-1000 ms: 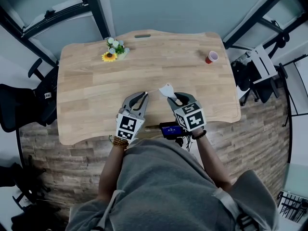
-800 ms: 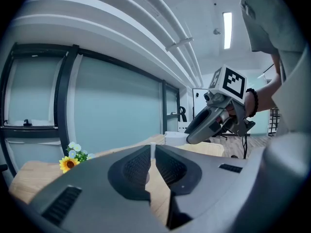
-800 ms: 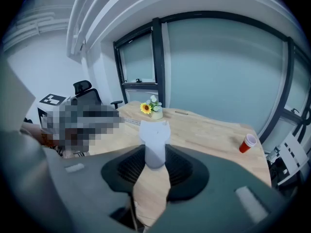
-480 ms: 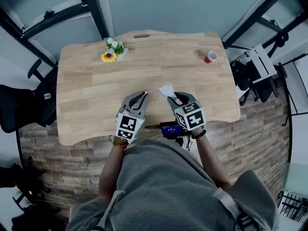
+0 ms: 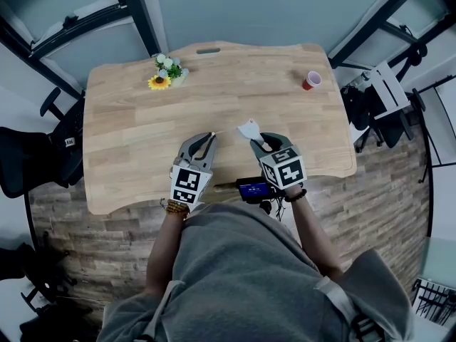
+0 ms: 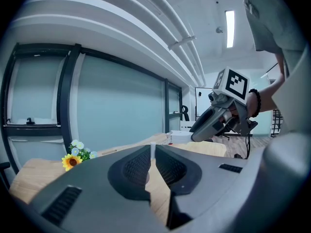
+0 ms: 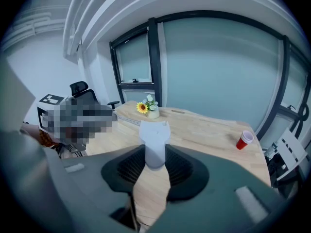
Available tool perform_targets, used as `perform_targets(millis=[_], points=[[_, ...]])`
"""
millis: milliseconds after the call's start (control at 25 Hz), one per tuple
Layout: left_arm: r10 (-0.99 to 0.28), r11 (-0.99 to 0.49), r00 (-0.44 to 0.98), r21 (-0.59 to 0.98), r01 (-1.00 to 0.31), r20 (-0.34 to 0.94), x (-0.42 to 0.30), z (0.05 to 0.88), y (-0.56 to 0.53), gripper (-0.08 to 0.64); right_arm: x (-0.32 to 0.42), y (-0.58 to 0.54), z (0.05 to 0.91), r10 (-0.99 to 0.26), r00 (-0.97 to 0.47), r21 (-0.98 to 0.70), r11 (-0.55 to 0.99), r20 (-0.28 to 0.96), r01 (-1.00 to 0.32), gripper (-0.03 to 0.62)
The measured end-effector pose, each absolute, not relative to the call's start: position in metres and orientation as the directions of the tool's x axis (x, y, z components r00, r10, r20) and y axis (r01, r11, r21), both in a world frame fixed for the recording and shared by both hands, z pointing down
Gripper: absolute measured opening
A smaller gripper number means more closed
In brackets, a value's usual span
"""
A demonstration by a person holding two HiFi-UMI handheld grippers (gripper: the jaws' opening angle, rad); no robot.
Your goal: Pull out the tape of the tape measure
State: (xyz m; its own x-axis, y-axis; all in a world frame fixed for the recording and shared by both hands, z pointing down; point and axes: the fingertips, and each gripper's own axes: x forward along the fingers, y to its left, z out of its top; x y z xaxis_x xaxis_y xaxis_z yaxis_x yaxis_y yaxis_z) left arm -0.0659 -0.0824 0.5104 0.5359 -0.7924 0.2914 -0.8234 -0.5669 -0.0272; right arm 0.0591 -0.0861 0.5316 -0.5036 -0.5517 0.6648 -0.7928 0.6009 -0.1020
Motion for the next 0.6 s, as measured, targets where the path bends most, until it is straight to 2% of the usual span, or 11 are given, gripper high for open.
perform_targets(millis=[600], points=[[-0.802,-0.550,0.521,-0.023,-0.835,0.292,-0.0693,0.5143,-0.0849,0.038,0.0697,-0.0919,0.5354,-0.558,-0.488,-0.097,0.587,0.671,-0.804,0.133]])
